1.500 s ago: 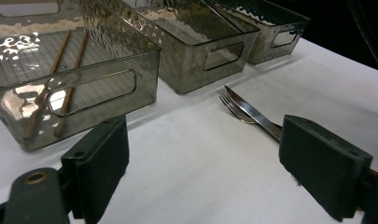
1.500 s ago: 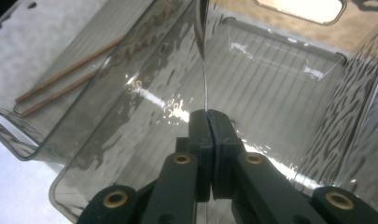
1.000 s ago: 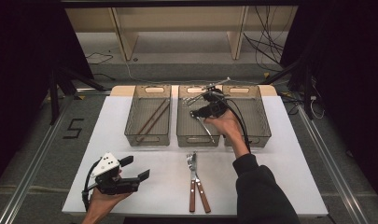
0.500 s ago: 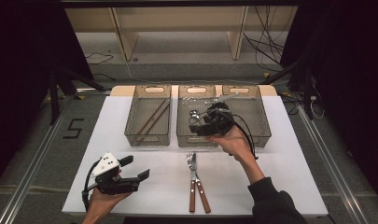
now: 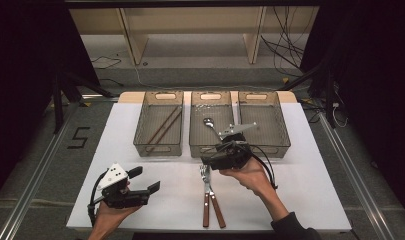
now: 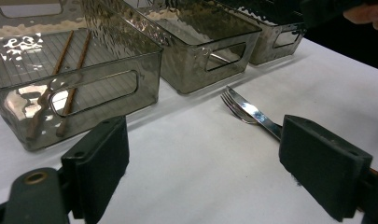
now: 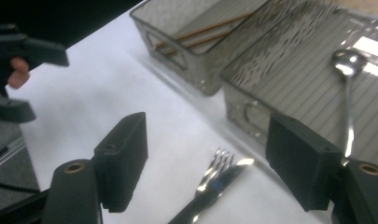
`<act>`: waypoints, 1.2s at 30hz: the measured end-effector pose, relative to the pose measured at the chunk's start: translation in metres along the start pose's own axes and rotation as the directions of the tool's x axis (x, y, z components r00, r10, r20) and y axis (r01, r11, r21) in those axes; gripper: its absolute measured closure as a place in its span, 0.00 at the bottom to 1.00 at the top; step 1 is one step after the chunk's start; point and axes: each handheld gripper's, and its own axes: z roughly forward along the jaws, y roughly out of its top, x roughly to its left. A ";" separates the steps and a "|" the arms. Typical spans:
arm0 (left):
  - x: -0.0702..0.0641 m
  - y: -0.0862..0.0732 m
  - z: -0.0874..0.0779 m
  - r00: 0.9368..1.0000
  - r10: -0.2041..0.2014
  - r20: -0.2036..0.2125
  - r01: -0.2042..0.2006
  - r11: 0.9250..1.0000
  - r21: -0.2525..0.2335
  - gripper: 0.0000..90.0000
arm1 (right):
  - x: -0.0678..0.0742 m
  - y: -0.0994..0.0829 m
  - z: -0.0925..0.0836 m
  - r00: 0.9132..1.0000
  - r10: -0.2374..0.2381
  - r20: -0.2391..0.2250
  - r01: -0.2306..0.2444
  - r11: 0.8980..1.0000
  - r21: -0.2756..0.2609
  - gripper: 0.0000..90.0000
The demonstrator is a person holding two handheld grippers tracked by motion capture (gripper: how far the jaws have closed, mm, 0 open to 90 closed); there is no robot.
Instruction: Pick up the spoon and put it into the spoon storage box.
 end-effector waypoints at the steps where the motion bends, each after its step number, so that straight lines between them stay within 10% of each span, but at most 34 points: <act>1: 0.000 0.000 0.000 1.000 0.001 0.000 -0.001 1.000 0.000 0.18 | 0.002 -0.003 0.000 1.000 -0.001 -0.005 0.001 1.000 0.003 0.34; 36: -0.001 0.002 0.002 1.000 0.002 0.002 -0.002 1.000 0.003 0.18 | 0.043 -0.062 0.017 0.990 -0.080 -0.112 0.089 0.993 0.078 0.58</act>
